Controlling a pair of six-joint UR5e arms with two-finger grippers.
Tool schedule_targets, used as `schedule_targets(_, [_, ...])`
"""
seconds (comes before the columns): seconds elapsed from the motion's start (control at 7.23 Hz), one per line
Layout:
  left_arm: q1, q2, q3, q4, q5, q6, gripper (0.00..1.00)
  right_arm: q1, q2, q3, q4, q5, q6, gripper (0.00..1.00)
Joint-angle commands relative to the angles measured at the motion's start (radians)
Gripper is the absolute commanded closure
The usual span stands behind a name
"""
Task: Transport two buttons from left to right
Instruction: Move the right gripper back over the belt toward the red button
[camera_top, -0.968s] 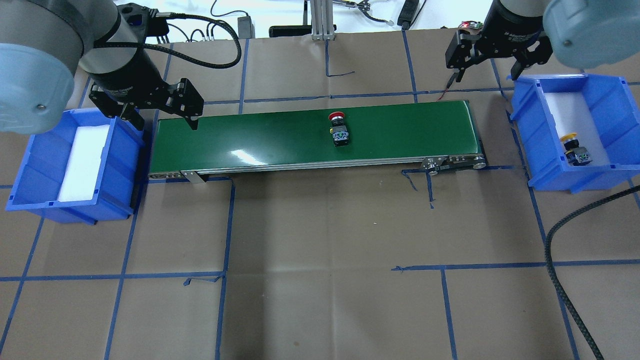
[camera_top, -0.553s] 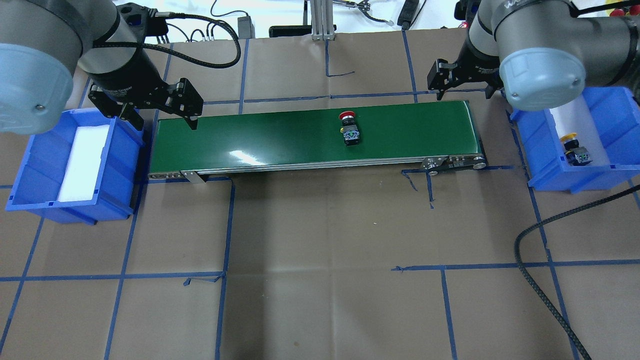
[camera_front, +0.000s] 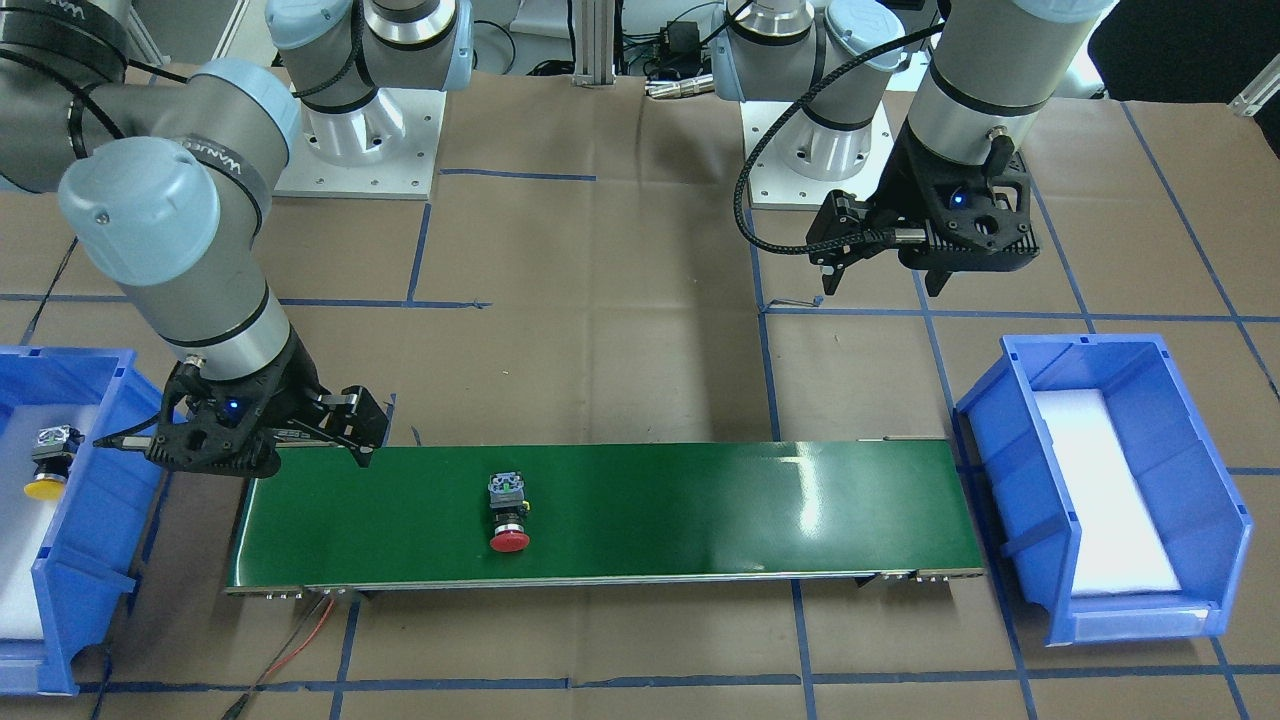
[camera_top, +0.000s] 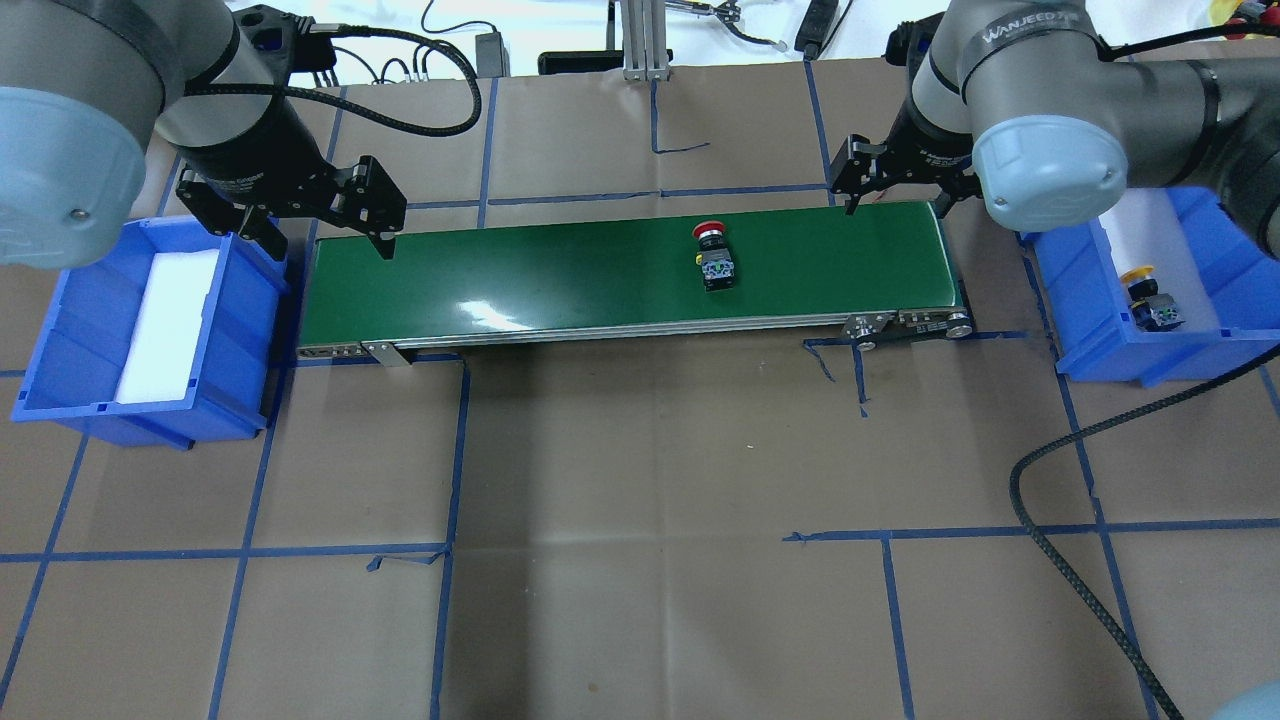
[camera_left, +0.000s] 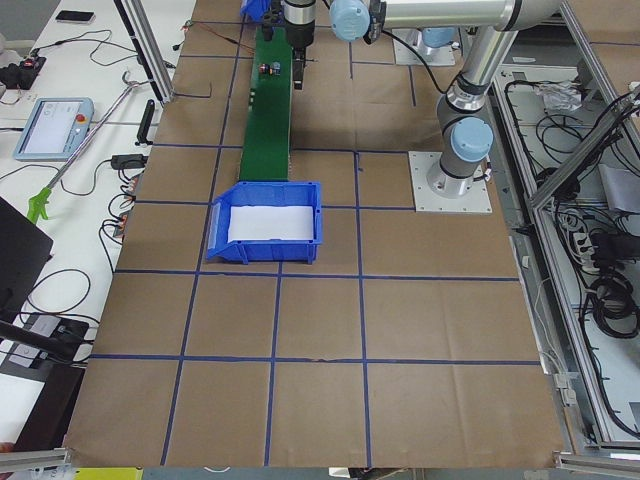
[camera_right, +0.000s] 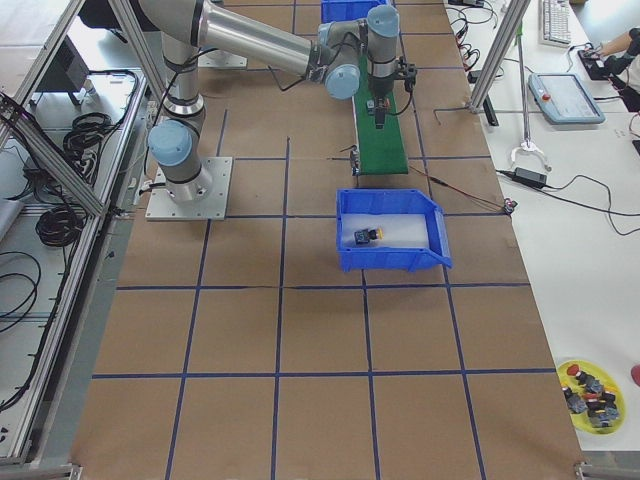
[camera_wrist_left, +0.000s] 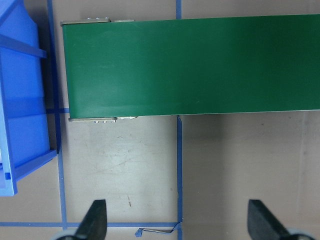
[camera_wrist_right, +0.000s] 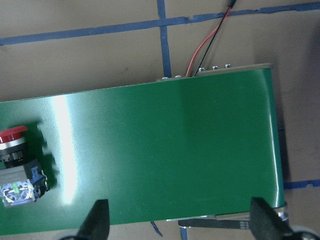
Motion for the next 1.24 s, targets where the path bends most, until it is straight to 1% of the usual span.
schedule_targets(0.0, [0.0,0.001,-0.001,0.0,0.0,0.0,0.0,0.039,0.036,-0.002,-0.048,0.002,0.02,0.0])
schedule_targets(1.11, [0.0,0.002,-0.001,0.0,0.0,0.0,0.0,0.053,0.076,-0.02,-0.056,0.002,0.035,0.0])
